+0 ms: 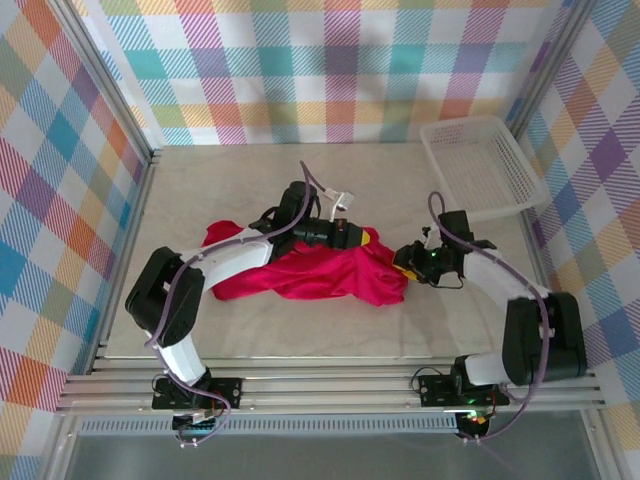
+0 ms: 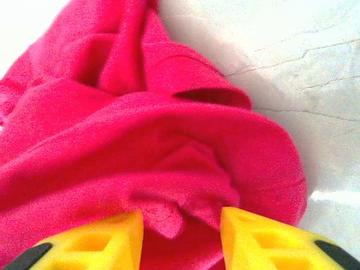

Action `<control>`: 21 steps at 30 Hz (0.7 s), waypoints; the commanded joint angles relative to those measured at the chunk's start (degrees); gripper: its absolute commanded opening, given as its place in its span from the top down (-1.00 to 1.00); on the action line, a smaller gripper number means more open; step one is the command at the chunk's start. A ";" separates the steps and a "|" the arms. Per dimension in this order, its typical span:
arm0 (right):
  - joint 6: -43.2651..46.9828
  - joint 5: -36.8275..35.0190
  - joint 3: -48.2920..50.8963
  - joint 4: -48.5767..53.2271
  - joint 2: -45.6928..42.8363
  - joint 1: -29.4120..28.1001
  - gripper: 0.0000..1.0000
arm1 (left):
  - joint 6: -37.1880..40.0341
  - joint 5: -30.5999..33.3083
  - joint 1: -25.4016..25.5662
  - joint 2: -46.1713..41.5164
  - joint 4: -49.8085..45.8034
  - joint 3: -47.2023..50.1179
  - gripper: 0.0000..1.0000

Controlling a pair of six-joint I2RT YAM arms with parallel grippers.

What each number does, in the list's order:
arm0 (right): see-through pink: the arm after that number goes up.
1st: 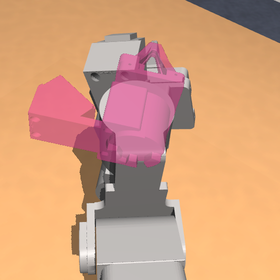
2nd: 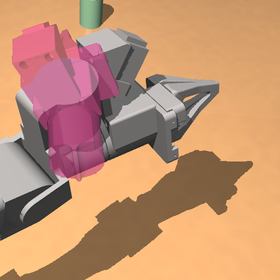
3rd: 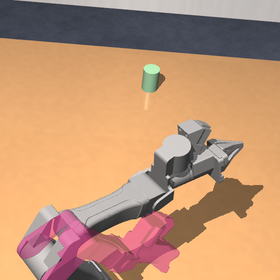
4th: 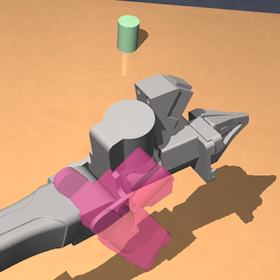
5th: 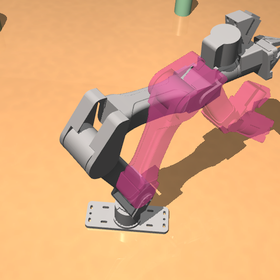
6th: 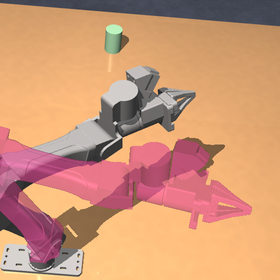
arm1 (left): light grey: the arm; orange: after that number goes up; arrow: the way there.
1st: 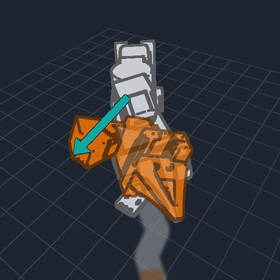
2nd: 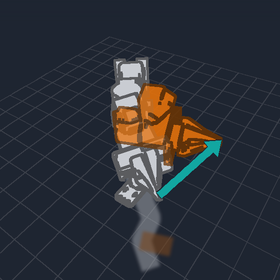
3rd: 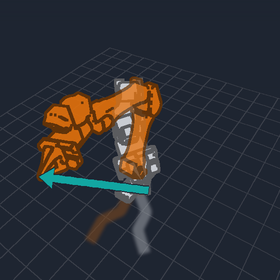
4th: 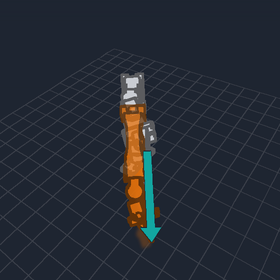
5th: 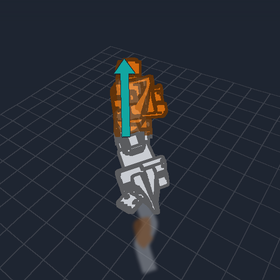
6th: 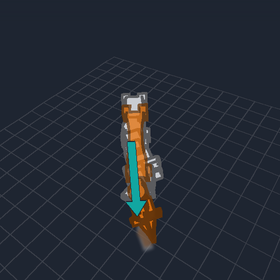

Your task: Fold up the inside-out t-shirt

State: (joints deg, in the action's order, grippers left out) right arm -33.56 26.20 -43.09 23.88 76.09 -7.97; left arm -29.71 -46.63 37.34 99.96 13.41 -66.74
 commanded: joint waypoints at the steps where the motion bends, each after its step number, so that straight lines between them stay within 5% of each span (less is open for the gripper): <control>1: -1.27 -0.69 -1.82 4.68 -10.55 -0.85 0.17 | -6.13 -3.14 -0.47 1.56 11.50 2.14 1.00; 6: -6.95 3.54 3.25 -5.26 -18.15 -2.89 0.80 | -10.17 -1.44 -0.52 3.02 17.42 3.13 1.00; 9: -8.89 3.55 4.75 -10.95 -15.89 -4.69 0.99 | -11.15 -0.22 -0.52 3.22 18.21 3.10 1.00; 21: -13.31 -5.31 5.68 -30.42 3.65 -18.23 0.92 | -14.55 4.42 -0.68 2.87 23.07 5.04 1.00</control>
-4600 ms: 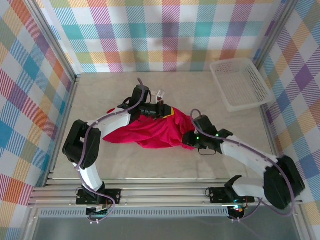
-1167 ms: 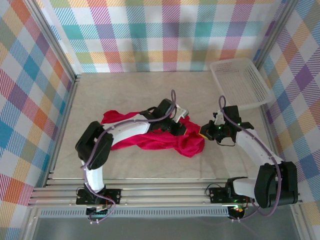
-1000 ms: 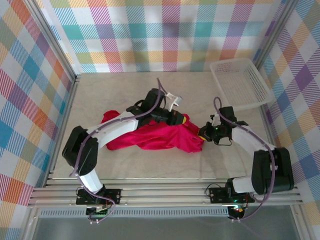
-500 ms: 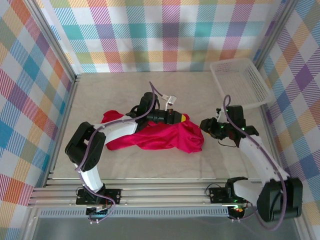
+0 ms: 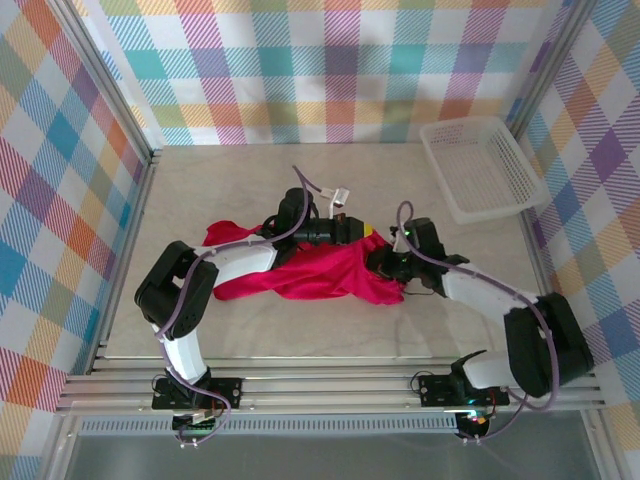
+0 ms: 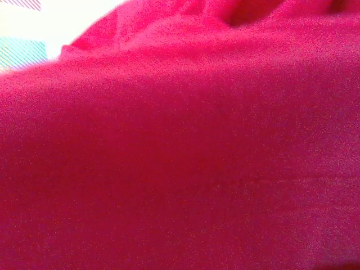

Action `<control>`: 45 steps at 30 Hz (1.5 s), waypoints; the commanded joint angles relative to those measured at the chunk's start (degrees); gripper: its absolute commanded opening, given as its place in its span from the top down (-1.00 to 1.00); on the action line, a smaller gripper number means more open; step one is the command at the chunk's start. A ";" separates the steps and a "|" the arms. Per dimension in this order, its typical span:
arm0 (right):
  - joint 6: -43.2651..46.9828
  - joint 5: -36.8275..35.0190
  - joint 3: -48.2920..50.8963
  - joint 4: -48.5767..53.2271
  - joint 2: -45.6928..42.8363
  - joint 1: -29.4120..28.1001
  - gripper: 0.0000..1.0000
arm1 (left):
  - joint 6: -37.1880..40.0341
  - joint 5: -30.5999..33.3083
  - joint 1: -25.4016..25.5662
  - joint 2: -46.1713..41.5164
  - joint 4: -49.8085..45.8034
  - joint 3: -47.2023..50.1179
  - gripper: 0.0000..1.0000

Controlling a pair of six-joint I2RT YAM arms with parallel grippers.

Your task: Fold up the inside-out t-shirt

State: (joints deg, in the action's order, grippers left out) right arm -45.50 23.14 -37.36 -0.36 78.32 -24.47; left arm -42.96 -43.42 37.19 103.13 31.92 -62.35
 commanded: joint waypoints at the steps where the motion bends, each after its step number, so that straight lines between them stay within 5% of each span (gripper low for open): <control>1: -0.97 -3.52 -0.32 -5.23 0.97 -3.70 0.68 | -1.31 1.65 -0.80 -0.30 4.55 0.81 1.00; 4: -1.17 -8.62 1.94 -2.90 -2.15 -7.41 -0.09 | -1.34 2.45 -1.39 -0.15 5.02 1.16 1.00; 9: -3.29 -13.00 7.36 -3.67 -5.85 -7.73 -0.47 | -3.42 2.99 -2.38 0.87 7.86 1.68 1.00; 18: 2.82 -18.11 1.42 9.39 -15.90 -7.61 -0.45 | -3.88 2.53 -2.78 0.43 8.56 3.47 1.00; 22: 3.51 -17.36 0.59 10.35 -20.19 -7.62 0.18 | -3.42 2.46 -2.82 0.40 8.17 3.80 1.00; 30: 4.18 -16.10 -0.90 4.16 -13.13 -7.61 0.56 | -3.97 2.20 -2.83 0.56 8.23 3.19 1.00; 33: 4.63 -15.28 -1.85 0.71 -8.76 -7.61 0.45 | -3.91 2.29 -2.85 0.23 8.07 3.21 1.00; 36: 4.01 -14.43 -2.10 -1.83 -4.29 -7.61 -0.07 | -3.73 2.40 -2.82 -0.11 7.77 3.18 1.00; 38: 2.86 -16.01 -1.55 -2.16 -1.60 -7.69 -0.25 | -3.61 2.37 -2.87 -0.30 7.68 3.15 1.00; 42: 0.86 -25.24 -1.54 1.82 2.17 -7.67 -0.29 | -3.50 2.30 -3.15 -0.73 7.39 3.17 1.00; 45: 0.33 -30.98 -3.38 5.72 3.10 -7.61 -0.02 | -3.01 2.14 -3.24 -1.47 6.61 3.43 1.00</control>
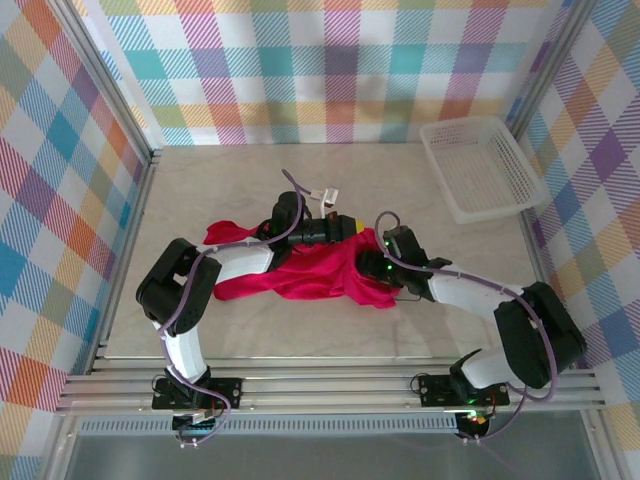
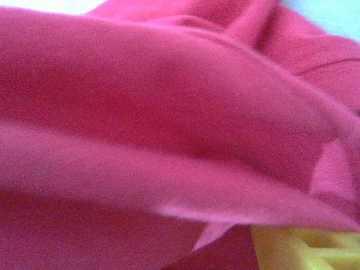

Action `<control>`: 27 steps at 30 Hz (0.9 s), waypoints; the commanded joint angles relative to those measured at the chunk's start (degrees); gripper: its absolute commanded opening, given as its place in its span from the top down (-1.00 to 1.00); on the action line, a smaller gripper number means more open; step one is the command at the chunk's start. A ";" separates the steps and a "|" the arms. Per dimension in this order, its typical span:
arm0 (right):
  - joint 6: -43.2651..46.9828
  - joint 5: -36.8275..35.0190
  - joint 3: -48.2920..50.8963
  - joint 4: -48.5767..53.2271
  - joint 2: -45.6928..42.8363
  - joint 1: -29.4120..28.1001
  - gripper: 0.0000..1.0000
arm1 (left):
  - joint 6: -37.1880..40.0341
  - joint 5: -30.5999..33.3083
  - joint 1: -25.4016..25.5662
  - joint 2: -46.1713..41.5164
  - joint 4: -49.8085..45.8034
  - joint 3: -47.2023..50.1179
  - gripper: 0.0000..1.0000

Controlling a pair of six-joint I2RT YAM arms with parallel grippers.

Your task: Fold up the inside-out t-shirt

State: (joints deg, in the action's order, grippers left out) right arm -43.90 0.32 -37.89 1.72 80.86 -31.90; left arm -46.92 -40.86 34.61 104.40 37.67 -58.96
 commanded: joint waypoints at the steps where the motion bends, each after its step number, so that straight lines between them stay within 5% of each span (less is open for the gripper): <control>1: -1.31 -9.92 -3.65 5.28 0.34 -0.19 0.32 | 1.32 -0.38 -0.68 -3.00 0.37 0.15 1.00; 4: 0.87 -11.53 -7.15 10.87 -2.44 0.39 1.00 | 2.62 -0.44 -1.00 -3.87 -1.03 0.44 1.00; 16: 14.21 13.11 -23.37 37.22 -21.43 7.97 1.00 | 6.14 -1.47 -6.93 -4.37 -5.64 -0.23 1.00; 24: 11.60 27.07 -23.63 33.32 -24.40 14.91 1.00 | 6.01 -1.95 -7.28 -1.77 -6.47 -1.52 1.00; 27: 10.24 34.20 -19.45 27.45 -24.26 16.74 1.00 | 7.78 0.09 -7.28 -1.39 -9.67 -1.89 0.72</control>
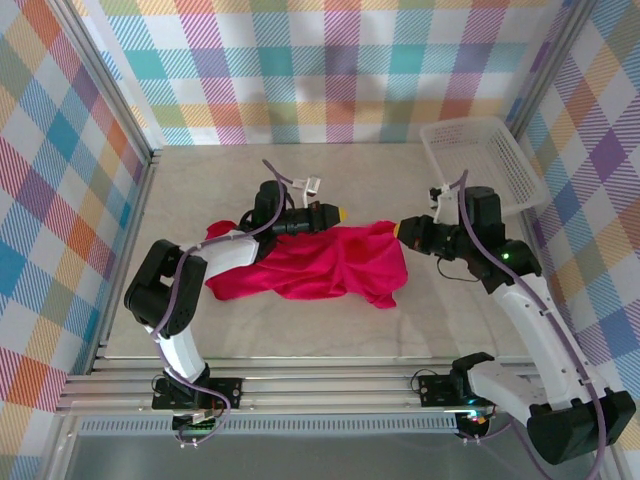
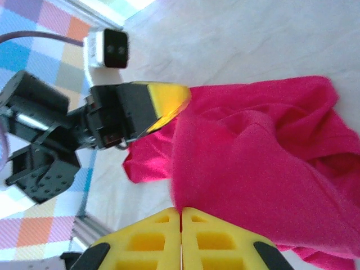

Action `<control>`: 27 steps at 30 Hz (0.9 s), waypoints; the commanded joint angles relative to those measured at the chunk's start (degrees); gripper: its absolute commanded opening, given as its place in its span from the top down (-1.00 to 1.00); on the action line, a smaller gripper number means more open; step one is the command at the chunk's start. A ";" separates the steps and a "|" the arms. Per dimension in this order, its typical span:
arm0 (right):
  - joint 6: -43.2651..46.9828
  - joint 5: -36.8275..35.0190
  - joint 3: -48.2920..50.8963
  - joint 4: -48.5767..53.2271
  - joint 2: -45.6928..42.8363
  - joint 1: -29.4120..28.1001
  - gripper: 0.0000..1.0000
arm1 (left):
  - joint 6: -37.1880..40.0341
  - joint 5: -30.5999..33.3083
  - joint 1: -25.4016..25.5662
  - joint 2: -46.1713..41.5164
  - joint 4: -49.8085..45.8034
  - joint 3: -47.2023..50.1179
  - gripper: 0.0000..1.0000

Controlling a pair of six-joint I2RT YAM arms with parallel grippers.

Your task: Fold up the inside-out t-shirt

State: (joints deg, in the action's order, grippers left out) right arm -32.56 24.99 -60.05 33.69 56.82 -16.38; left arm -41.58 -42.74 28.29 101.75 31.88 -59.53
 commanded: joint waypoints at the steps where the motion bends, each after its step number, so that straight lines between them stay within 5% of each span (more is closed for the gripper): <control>1: -1.57 11.63 4.79 -7.63 -0.30 1.84 1.00 | 4.25 2.82 -0.96 1.38 -6.25 -1.69 0.71; 5: -4.42 18.02 12.02 -16.48 -0.40 5.86 1.00 | 10.56 7.29 -0.96 1.35 -14.95 -2.67 0.59; 11: -0.97 11.53 10.60 -7.75 4.25 8.86 1.00 | 17.75 13.77 -0.37 -3.31 -25.36 -1.73 0.42; 13: -1.94 11.48 9.96 -5.92 6.51 11.39 1.00 | 21.18 20.52 -0.35 -6.15 -34.33 -2.24 0.36; 17: -3.25 13.82 7.42 -5.09 9.28 16.88 1.00 | 19.24 44.54 -2.88 -12.08 -53.69 -2.42 0.31; 20: -2.80 12.15 4.99 -3.99 9.84 18.12 1.00 | 14.42 52.47 -7.55 -16.42 -60.37 -0.24 0.20; 23: -2.60 11.66 4.03 -3.73 10.86 18.53 1.00 | 11.23 55.21 -12.76 -20.78 -61.15 5.03 0.02; 27: -1.16 8.19 2.69 -1.36 11.56 19.86 1.00 | 8.35 51.64 -19.92 -24.23 -63.04 10.48 0.02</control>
State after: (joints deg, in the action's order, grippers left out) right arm -35.11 35.75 -55.59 29.43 67.42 2.35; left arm -29.82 6.90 11.55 79.07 -24.47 -52.56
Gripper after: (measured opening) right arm 0.003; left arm 0.489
